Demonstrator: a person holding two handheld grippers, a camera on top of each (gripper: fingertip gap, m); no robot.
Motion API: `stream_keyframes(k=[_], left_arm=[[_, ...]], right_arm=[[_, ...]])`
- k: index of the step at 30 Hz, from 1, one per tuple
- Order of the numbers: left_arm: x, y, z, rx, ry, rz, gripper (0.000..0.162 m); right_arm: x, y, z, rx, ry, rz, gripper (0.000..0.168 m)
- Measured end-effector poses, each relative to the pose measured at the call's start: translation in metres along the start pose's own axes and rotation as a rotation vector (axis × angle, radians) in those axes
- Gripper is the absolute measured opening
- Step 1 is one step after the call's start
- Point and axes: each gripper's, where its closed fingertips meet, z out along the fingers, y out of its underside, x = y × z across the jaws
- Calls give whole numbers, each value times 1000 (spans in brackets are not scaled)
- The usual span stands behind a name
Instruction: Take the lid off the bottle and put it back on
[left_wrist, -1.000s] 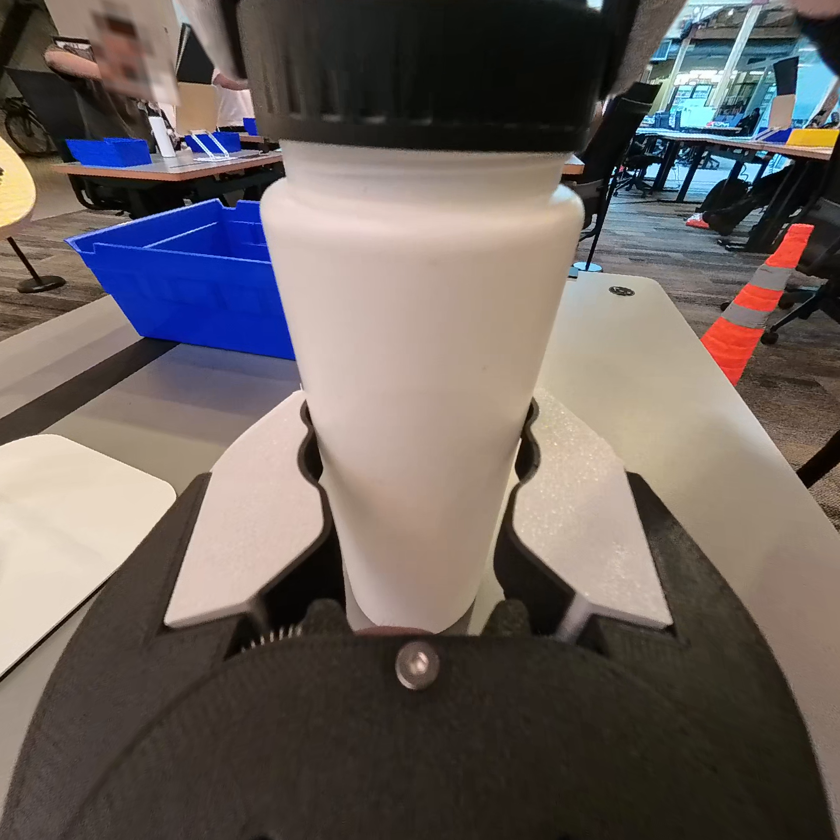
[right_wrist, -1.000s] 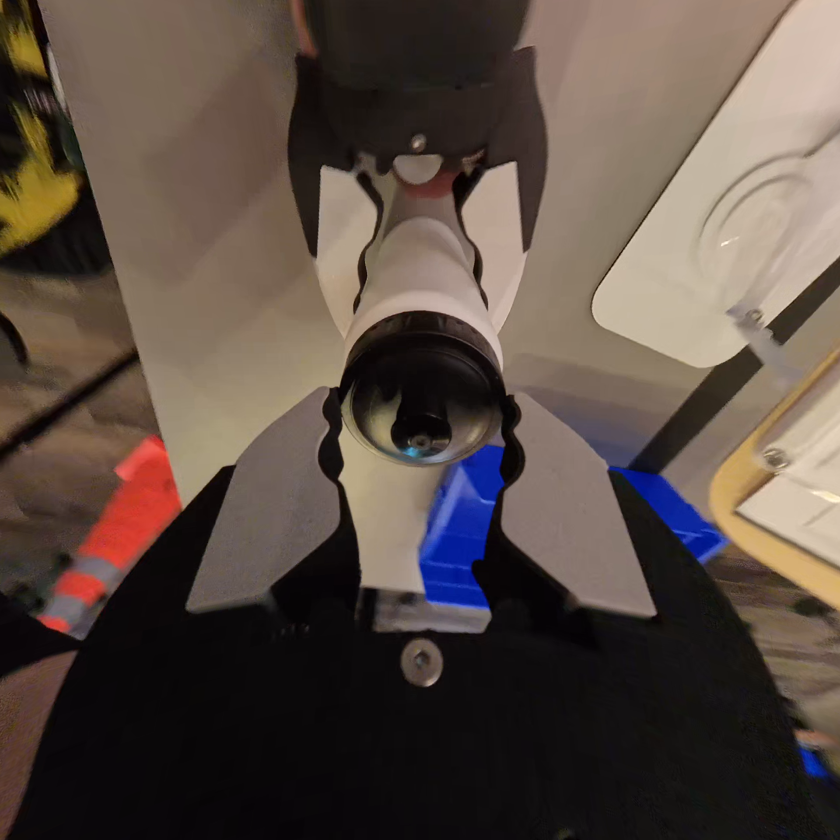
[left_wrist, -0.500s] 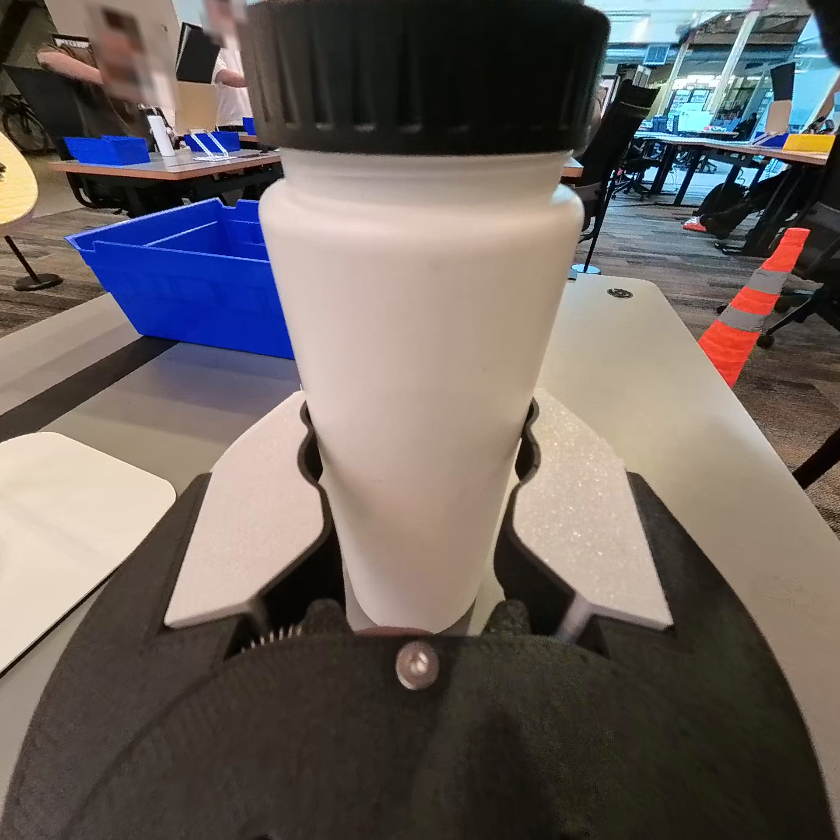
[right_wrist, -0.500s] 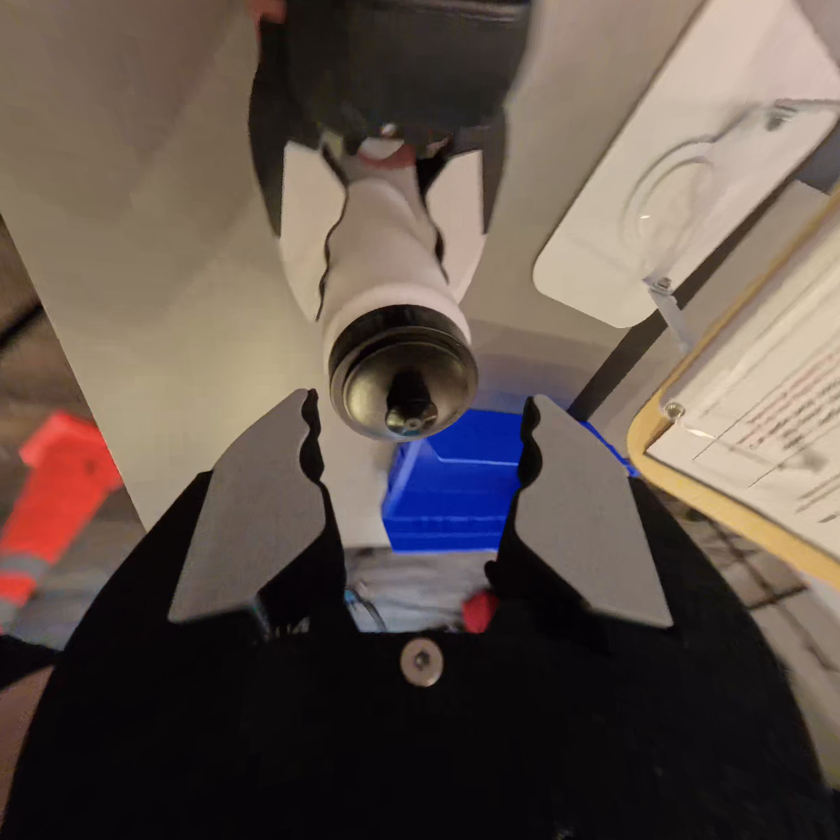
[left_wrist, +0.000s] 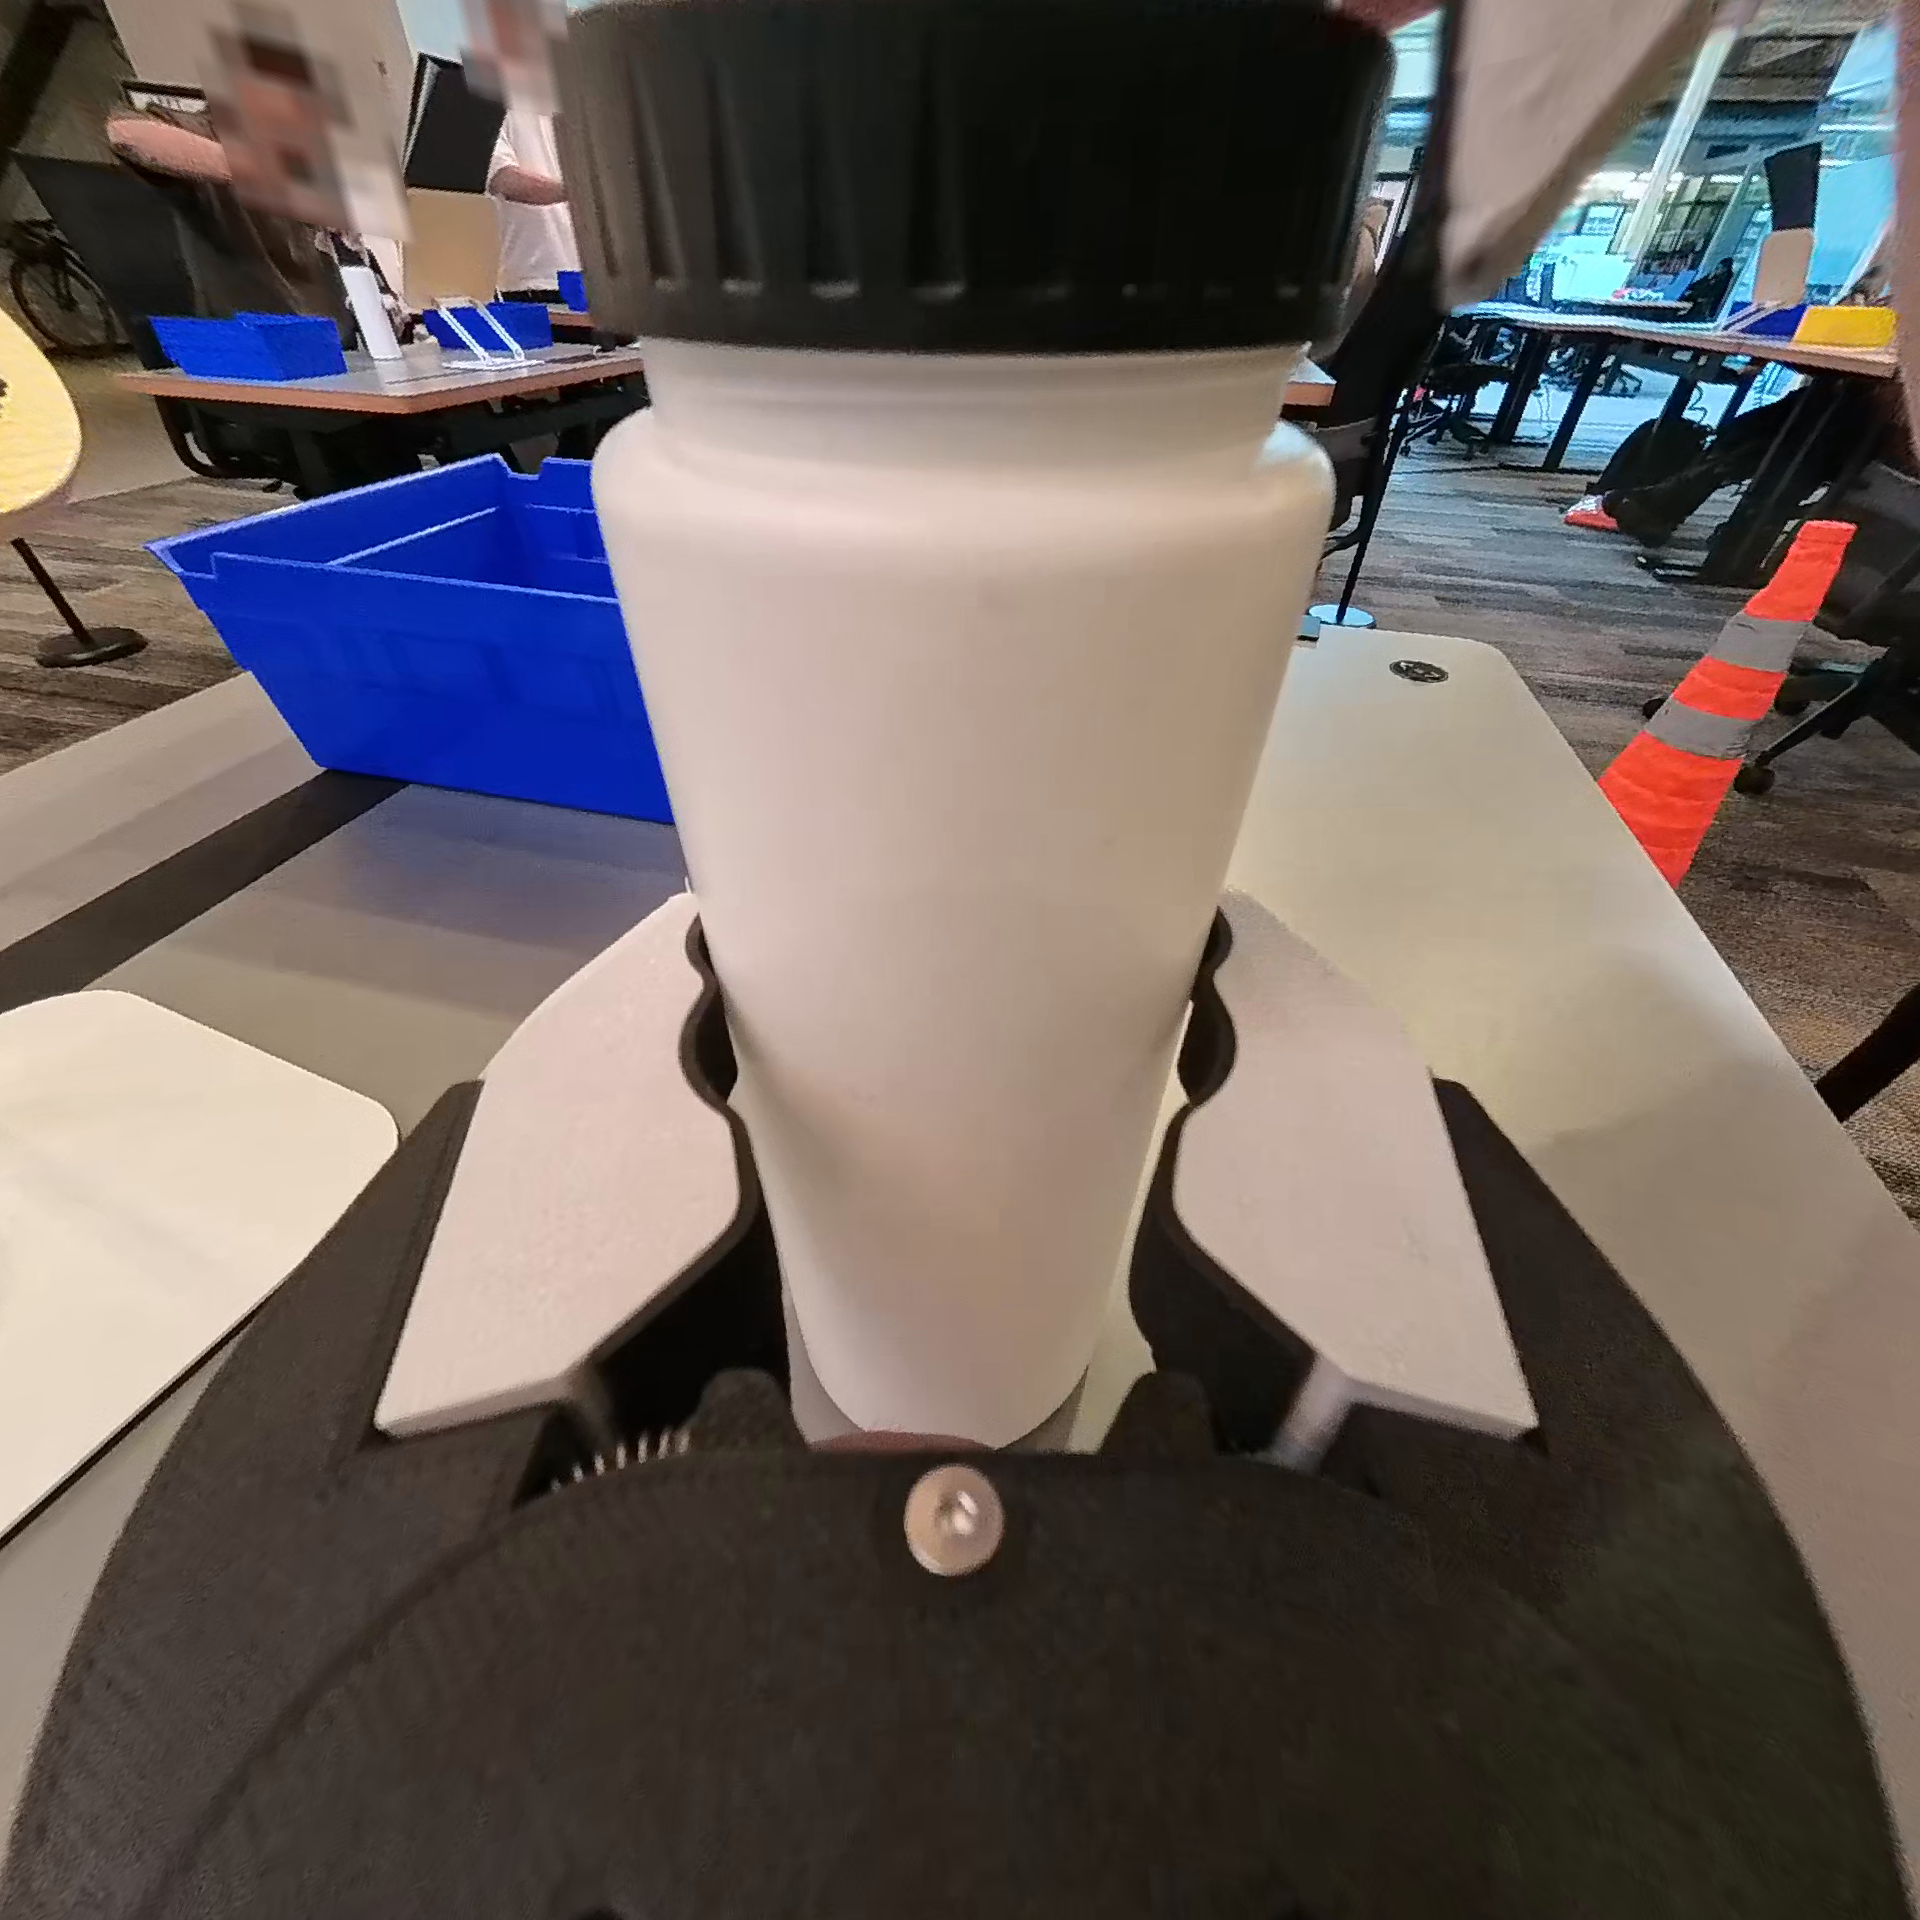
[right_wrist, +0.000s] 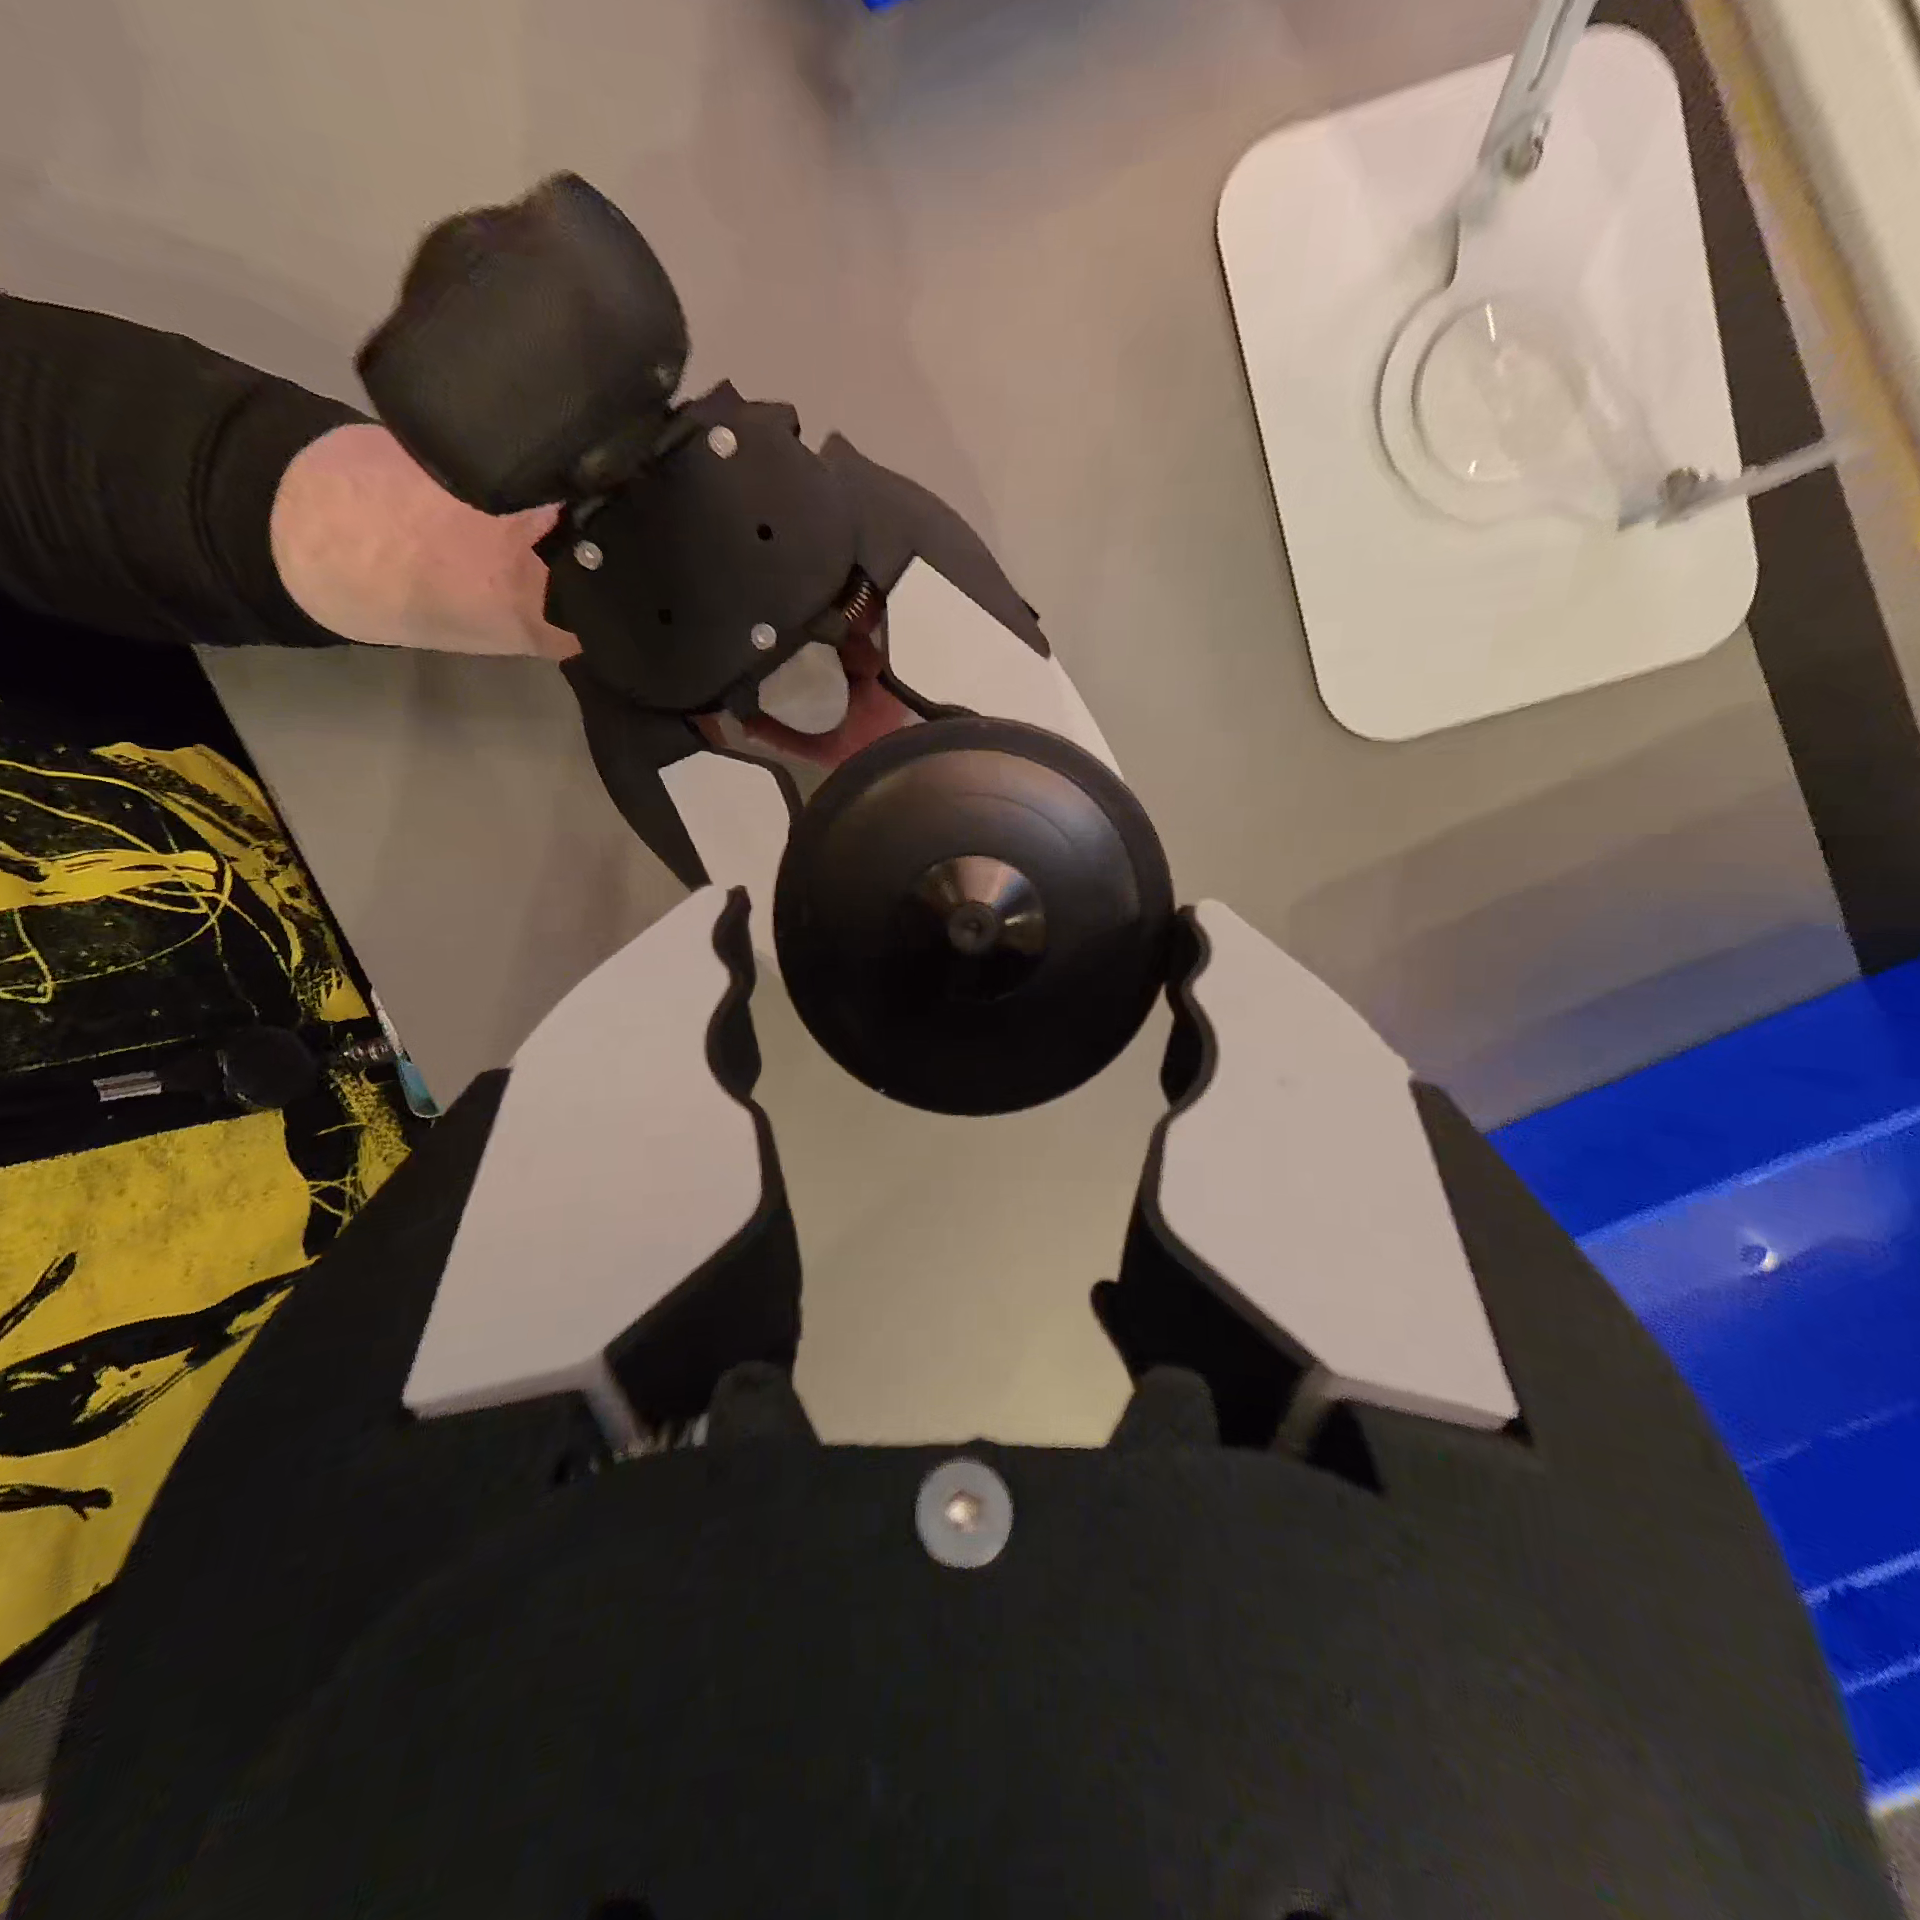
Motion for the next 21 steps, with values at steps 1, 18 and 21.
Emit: stream_keyframes(k=[1,18,21], left_arm=[[0,0,0,0,0,1,85],[1,0,0,-2,2,6,85],[0,0,-1,1,4,0,85]], right_arm=[[1,1,0,-13,7,10,74],[9,9,-7,-618,-31,-873,72],[12,6,-8,-749,42,-1012,71]])
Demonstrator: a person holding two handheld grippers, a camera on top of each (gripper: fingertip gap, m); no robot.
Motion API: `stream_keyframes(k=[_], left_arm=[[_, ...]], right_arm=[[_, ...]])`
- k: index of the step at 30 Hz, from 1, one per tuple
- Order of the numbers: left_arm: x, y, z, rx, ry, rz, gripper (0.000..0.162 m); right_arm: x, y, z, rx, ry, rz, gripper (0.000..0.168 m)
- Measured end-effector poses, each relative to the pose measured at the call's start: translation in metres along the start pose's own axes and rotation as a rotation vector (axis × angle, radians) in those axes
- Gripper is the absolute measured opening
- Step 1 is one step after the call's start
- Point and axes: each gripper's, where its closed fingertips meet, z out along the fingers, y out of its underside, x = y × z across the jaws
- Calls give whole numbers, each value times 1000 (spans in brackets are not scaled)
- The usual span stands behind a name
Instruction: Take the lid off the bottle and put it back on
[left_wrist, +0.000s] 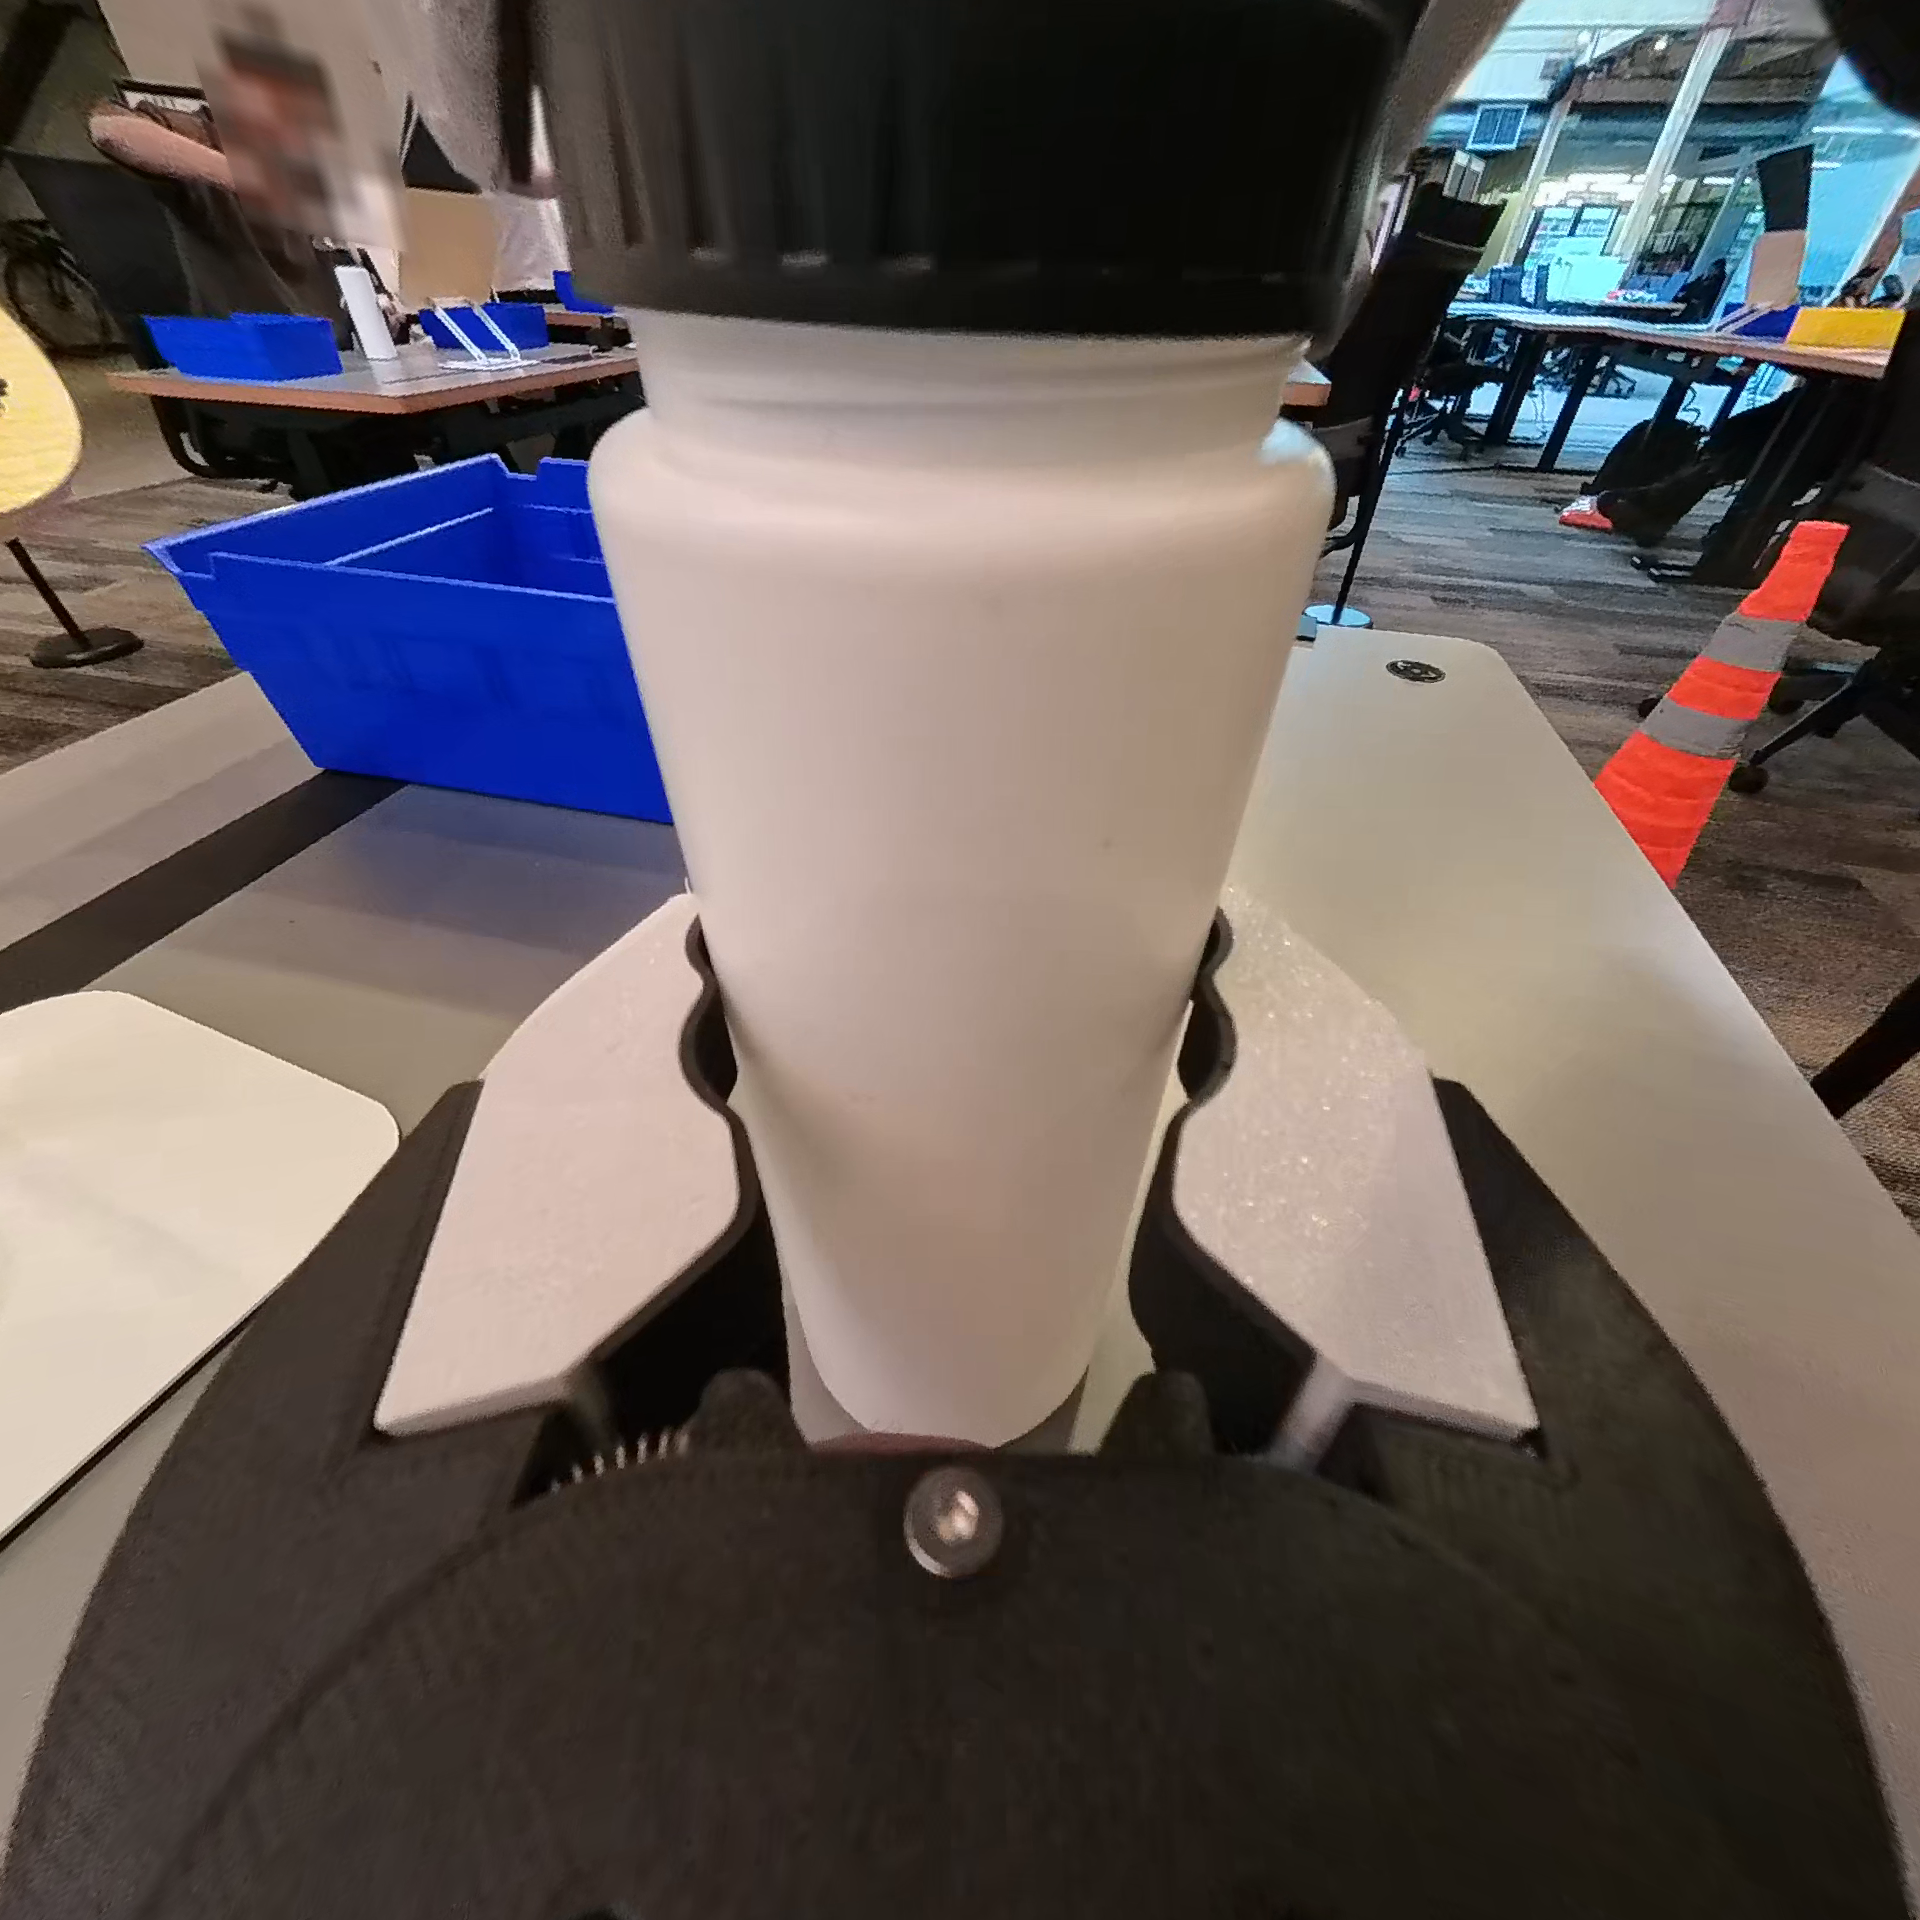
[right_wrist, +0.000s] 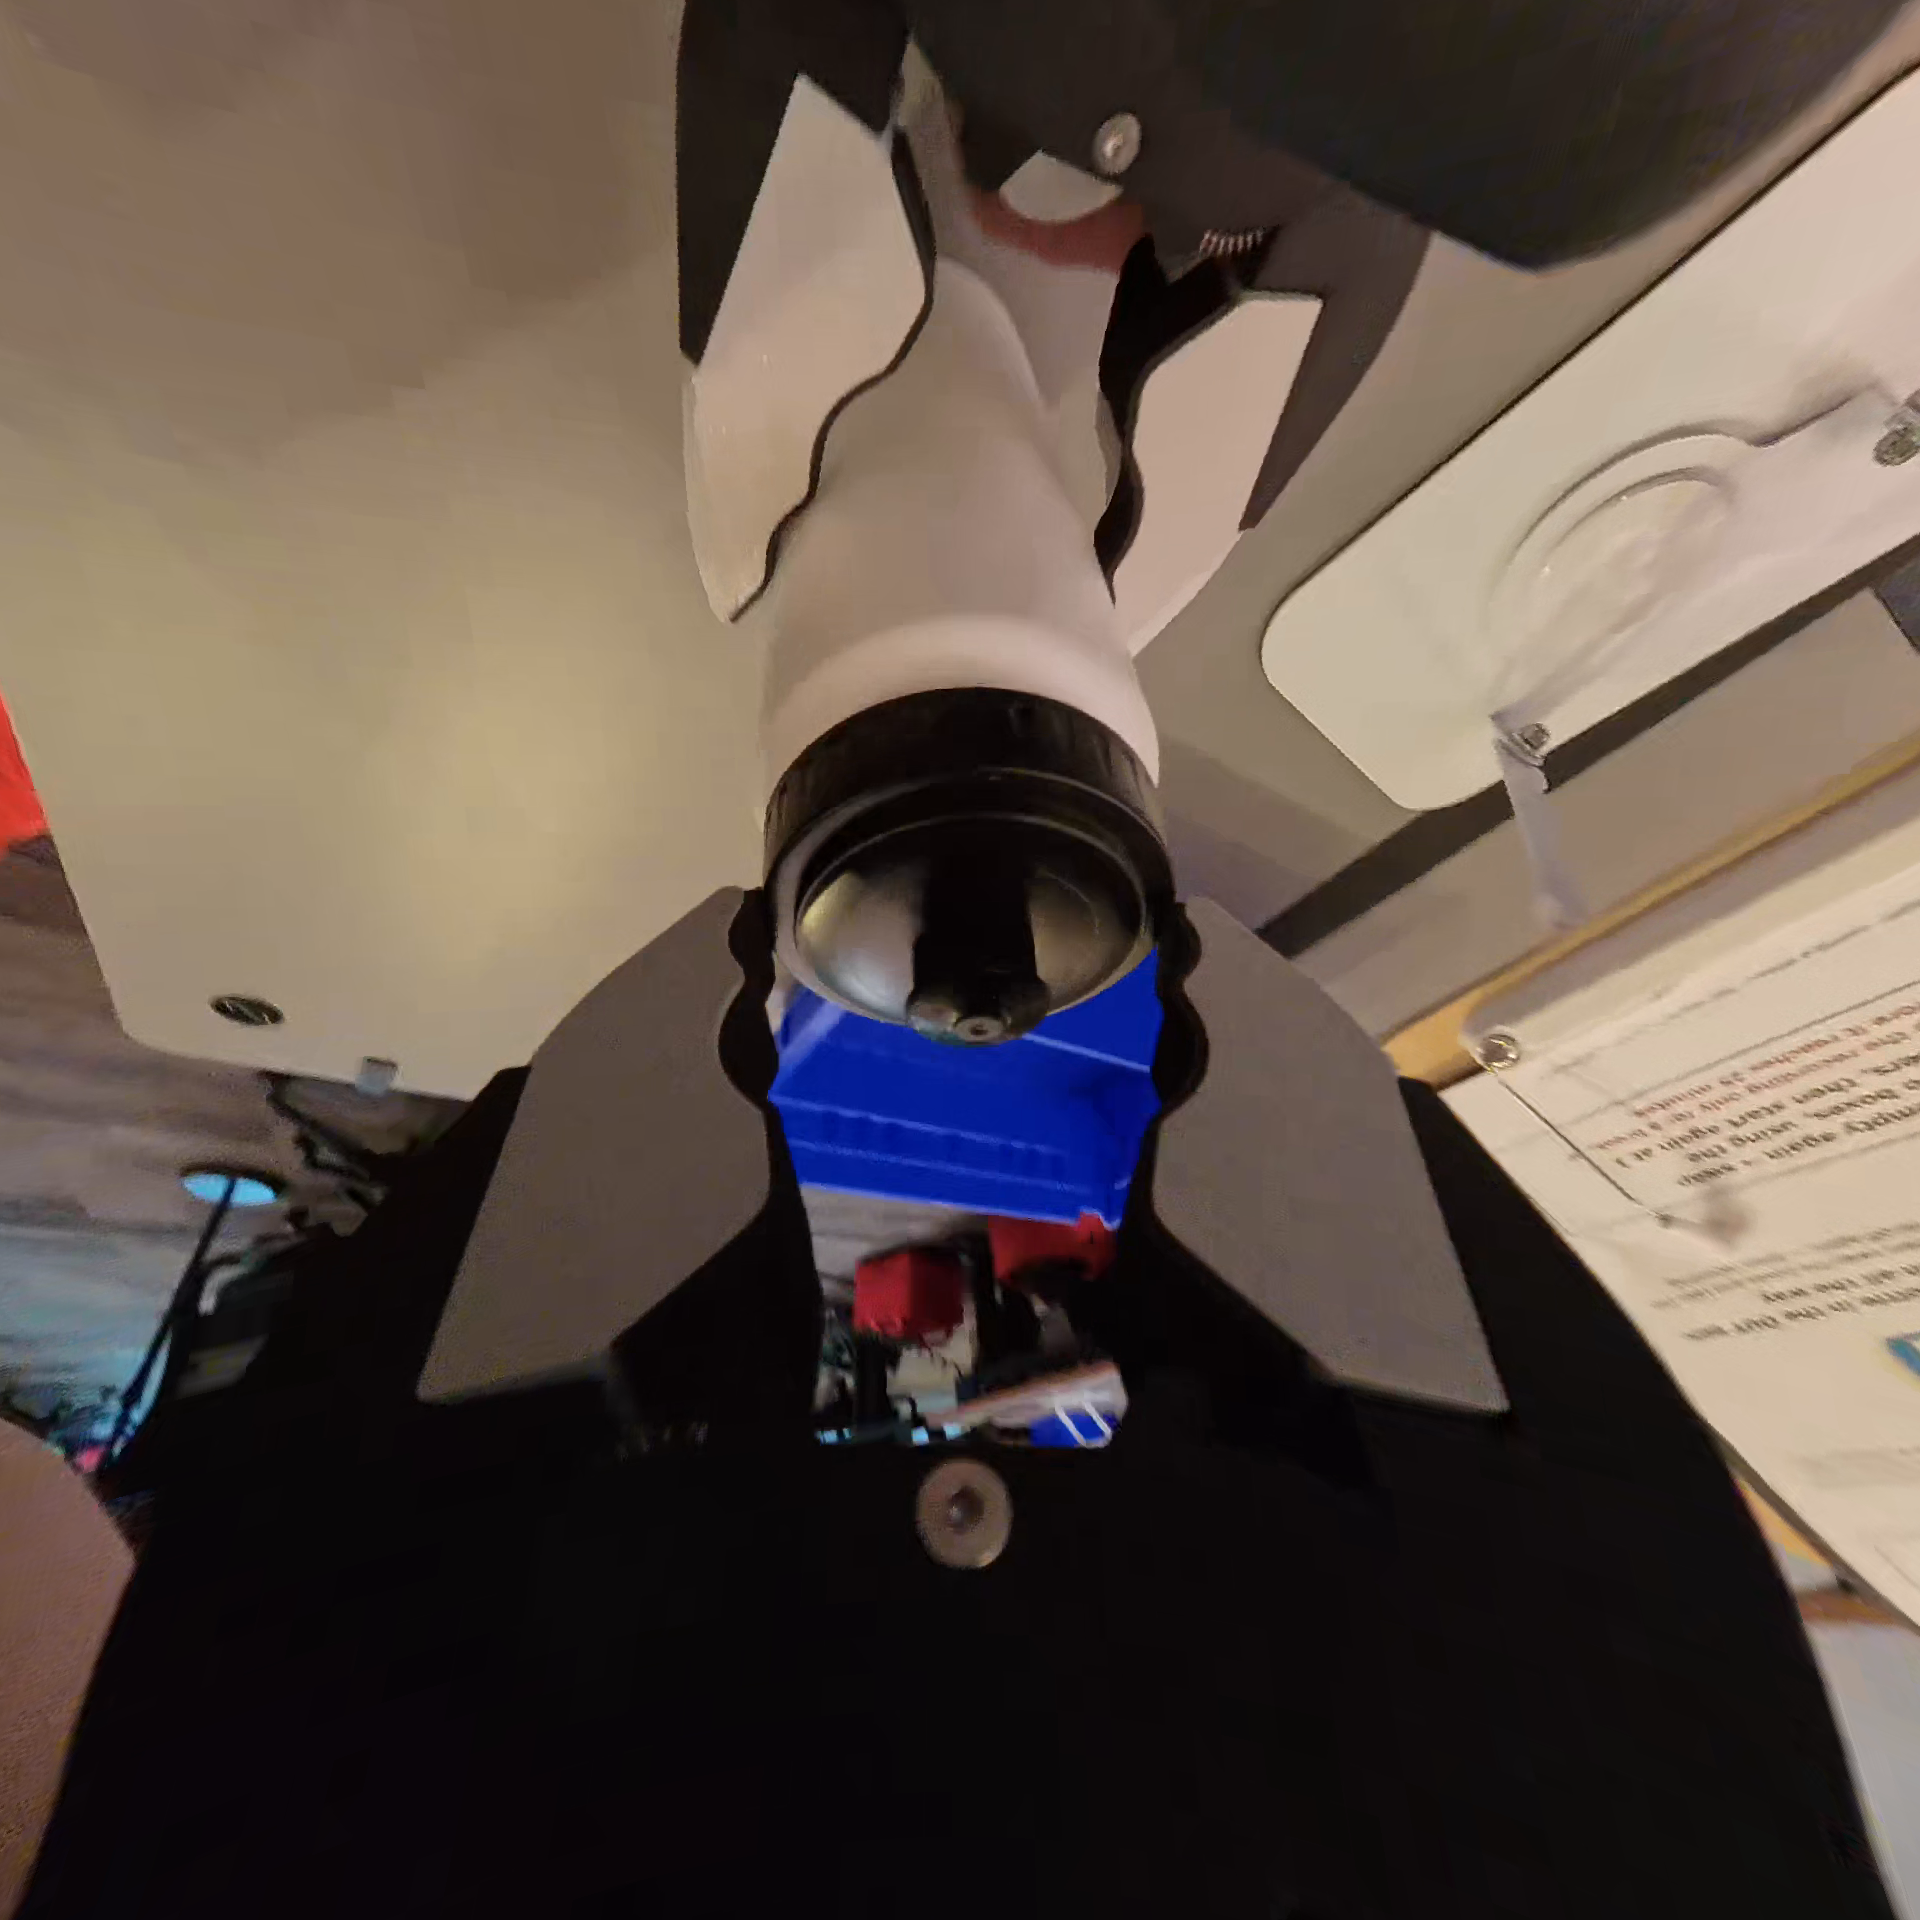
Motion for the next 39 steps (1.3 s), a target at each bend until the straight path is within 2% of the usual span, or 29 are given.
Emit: stream_keyframes(k=[3,6,7,9,12,15,18,21,24,27,29,34,36,39], left_arm=[[1,0,0,-3,2,2,85],[1,0,0,-2,2,0,85],[1,0,0,-1,2,-1,85],[1,0,0,1,2,-2,85],[1,0,0,0,2,-2,85],[1,0,1,-2,2,2,85],[2,0,1,-3,2,5,85],[2,0,1,-4,1,5,85],[0,0,0,-2,1,-3,85],[0,0,0,-1,1,-7,85],[1,0,0,2,9,0,85],[2,0,1,-9,3,12,85],[2,0,1,-9,4,10,85],[1,0,0,-2,7,-2,85]], right_arm=[[-1,-2,-2,27,-9,65,71],[2,-12,-15,223,-45,319,93],[4,-14,-20,300,-56,418,87],[3,-15,-24,409,-111,587,91],[2,-13,-25,505,-158,777,71],[0,-14,-23,548,-188,848,58],[1,-10,-21,506,-179,850,56],[0,-5,-15,432,-155,817,68],[1,-8,-17,444,-159,801,55],[2,-10,-19,442,-135,753,52],[3,-9,-23,449,-101,694,24],[0,-7,-22,465,-162,647,23],[0,-4,-23,457,-160,657,29],[1,-3,-26,475,-134,661,22]])
